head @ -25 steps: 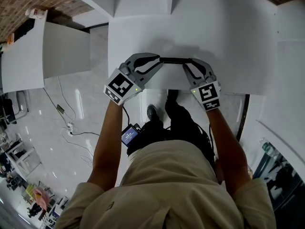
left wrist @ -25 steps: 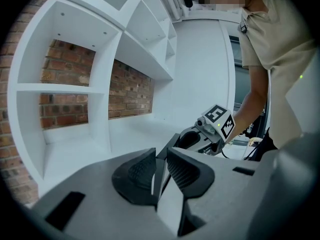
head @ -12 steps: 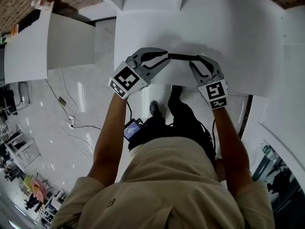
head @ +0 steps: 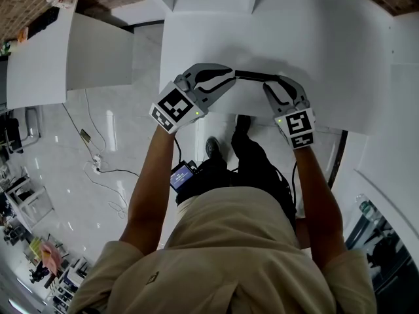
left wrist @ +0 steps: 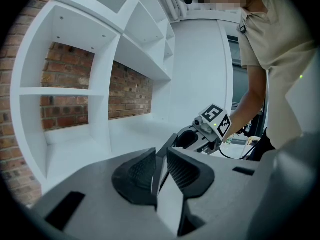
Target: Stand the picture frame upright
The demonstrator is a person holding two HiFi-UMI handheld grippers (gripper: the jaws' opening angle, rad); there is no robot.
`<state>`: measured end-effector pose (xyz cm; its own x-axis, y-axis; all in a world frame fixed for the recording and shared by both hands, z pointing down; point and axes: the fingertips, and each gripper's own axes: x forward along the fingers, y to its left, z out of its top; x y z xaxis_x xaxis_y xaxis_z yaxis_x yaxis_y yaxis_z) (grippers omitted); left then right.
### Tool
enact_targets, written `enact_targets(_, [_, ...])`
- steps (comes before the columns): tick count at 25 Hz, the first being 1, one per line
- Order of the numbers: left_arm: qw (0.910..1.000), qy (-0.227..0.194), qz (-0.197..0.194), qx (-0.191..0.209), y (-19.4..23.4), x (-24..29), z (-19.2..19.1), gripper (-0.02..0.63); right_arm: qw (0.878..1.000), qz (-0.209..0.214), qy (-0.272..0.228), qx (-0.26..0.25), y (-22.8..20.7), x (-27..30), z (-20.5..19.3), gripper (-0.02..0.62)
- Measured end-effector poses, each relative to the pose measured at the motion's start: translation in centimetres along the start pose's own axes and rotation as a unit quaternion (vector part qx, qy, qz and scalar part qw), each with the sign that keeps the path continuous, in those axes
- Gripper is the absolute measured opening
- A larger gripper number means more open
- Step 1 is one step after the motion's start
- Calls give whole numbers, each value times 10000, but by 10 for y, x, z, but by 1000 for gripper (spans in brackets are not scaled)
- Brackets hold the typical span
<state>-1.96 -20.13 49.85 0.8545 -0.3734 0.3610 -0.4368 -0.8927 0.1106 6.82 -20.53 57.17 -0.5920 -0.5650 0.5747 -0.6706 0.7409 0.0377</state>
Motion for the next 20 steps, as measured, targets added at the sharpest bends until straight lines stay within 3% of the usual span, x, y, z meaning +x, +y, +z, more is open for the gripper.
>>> enact_targets(20, [9999,8,123,80,-7,-27,3,66,9998,-178,7,-48,4,-18,7,153])
